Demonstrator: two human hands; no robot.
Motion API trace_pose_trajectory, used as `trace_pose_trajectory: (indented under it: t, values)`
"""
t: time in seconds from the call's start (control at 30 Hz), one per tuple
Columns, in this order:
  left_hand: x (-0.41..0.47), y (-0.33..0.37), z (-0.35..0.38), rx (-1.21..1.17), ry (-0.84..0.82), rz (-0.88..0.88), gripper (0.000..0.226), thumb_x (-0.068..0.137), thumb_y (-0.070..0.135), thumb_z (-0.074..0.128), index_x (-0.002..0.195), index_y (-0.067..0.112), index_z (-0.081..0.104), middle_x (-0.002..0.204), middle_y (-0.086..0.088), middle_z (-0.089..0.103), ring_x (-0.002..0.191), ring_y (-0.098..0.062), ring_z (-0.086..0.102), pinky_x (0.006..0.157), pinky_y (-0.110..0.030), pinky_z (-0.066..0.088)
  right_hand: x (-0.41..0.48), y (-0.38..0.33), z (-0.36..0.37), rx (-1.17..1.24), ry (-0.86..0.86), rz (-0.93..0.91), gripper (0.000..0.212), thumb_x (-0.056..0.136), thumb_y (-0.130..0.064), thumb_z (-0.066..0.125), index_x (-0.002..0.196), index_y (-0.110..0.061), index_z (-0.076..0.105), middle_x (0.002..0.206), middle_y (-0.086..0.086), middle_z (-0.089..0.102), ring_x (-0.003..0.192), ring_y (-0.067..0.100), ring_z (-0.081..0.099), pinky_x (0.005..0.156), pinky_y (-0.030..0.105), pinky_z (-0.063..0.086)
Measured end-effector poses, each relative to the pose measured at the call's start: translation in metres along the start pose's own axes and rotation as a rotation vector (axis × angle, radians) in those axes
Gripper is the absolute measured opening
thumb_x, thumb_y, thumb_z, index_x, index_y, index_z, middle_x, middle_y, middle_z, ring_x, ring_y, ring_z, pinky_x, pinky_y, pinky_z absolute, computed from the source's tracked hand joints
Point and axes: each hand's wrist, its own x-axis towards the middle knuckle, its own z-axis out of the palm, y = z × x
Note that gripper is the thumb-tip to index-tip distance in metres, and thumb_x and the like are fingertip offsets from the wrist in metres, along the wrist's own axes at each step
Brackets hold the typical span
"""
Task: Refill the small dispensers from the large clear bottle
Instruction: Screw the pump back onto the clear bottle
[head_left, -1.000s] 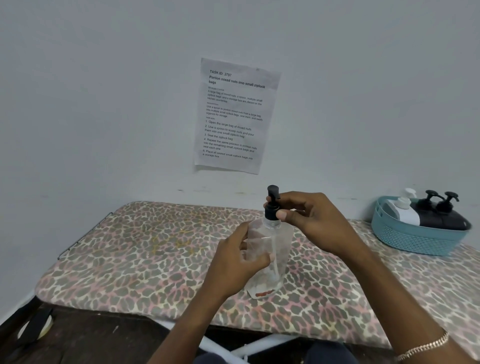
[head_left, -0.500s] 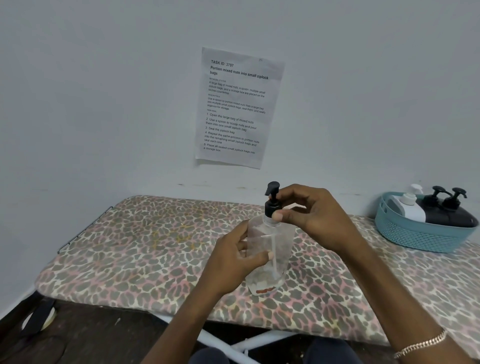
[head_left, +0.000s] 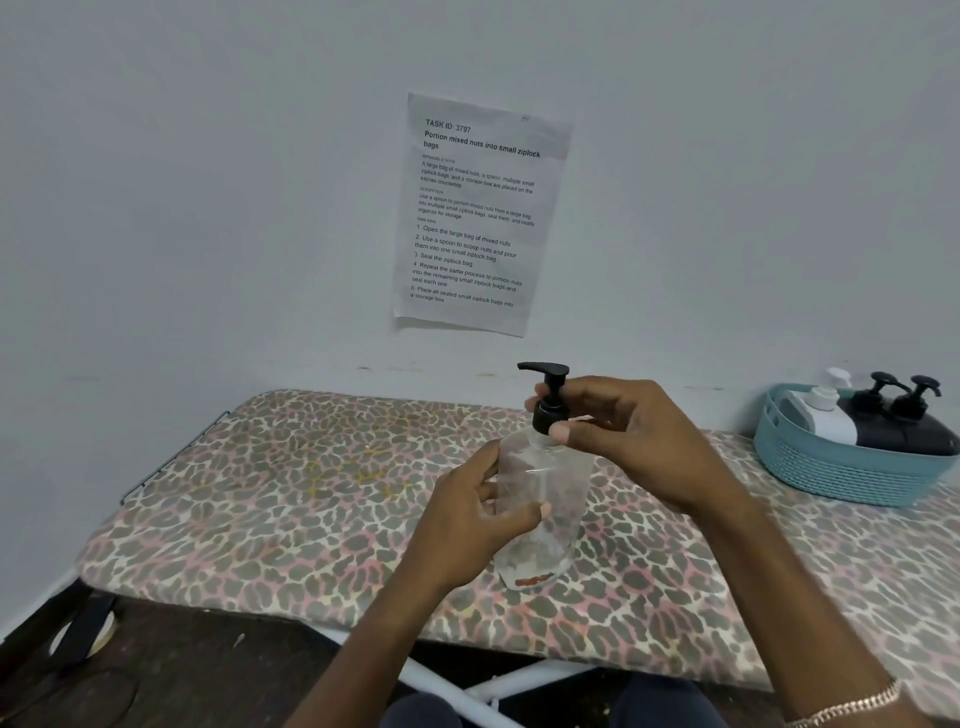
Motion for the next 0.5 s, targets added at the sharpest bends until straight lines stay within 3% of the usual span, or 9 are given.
trace_pose_trajectory:
  t: [0.07, 0.17, 0.27, 0.33, 0.4, 0.5]
  values:
    - [0.000, -0.001, -0.001, 0.005, -0.001, 0.001, 0.062, 0.088, 0.037, 0.081, 0.140, 0.056, 0.055, 0.130, 0.023, 0.070, 0.115, -0.004, 0.071, 0.093, -0.033, 0.063, 0.001, 0.001, 0.009, -0.067, 0.115, 0.008, 0.025, 0.082, -0.019, 0.090, 0.103, -0.026, 0.078, 0.103, -0.009, 0.080, 0.100, 0.009, 0.075, 0.094, 0.032, 0.061]
    - [-0.002, 0.002, -0.002, 0.031, 0.018, 0.002, 0.065, 0.086, 0.040, 0.082, 0.130, 0.075, 0.049, 0.128, 0.040, 0.062, 0.113, 0.010, 0.067, 0.083, -0.012, 0.057, 0.001, 0.006, 0.029, -0.207, 0.334, 0.003, 0.043, 0.070, -0.040, 0.098, 0.088, -0.030, 0.060, 0.081, -0.005, 0.065, 0.071, 0.004, 0.057, 0.067, 0.017, 0.050]
    - [-0.002, 0.003, -0.001, 0.056, 0.028, 0.015, 0.070, 0.087, 0.041, 0.082, 0.122, 0.086, 0.042, 0.124, 0.049, 0.058, 0.112, 0.018, 0.062, 0.081, -0.003, 0.050, 0.000, 0.010, 0.038, -0.273, 0.399, 0.005, 0.056, 0.066, -0.056, 0.095, 0.094, -0.029, 0.054, 0.080, -0.007, 0.058, 0.069, 0.003, 0.049, 0.063, 0.015, 0.045]
    - [-0.002, 0.004, -0.001, 0.062, 0.032, 0.015, 0.070, 0.087, 0.040, 0.083, 0.122, 0.086, 0.042, 0.123, 0.051, 0.057, 0.112, 0.018, 0.062, 0.082, -0.004, 0.051, 0.001, 0.006, 0.029, -0.249, 0.272, 0.070, 0.055, 0.069, -0.062, 0.092, 0.109, -0.040, 0.060, 0.095, -0.017, 0.067, 0.081, -0.004, 0.060, 0.073, 0.011, 0.050]
    - [-0.002, 0.005, -0.001, 0.041, 0.024, 0.013, 0.063, 0.089, 0.039, 0.082, 0.129, 0.075, 0.049, 0.128, 0.039, 0.064, 0.114, 0.009, 0.066, 0.087, -0.014, 0.057, 0.002, 0.003, 0.014, -0.109, 0.063, 0.100, 0.050, 0.081, -0.047, 0.088, 0.125, -0.042, 0.065, 0.118, -0.021, 0.072, 0.106, 0.000, 0.070, 0.091, 0.021, 0.057]
    - [-0.002, 0.004, 0.000, 0.011, 0.009, 0.017, 0.058, 0.090, 0.036, 0.081, 0.135, 0.062, 0.055, 0.130, 0.026, 0.069, 0.115, 0.000, 0.070, 0.093, -0.025, 0.061, 0.001, 0.003, -0.001, 0.083, -0.046, 0.041, 0.036, 0.092, -0.007, 0.079, 0.126, -0.020, 0.076, 0.126, -0.004, 0.076, 0.119, 0.015, 0.072, 0.096, 0.027, 0.058]
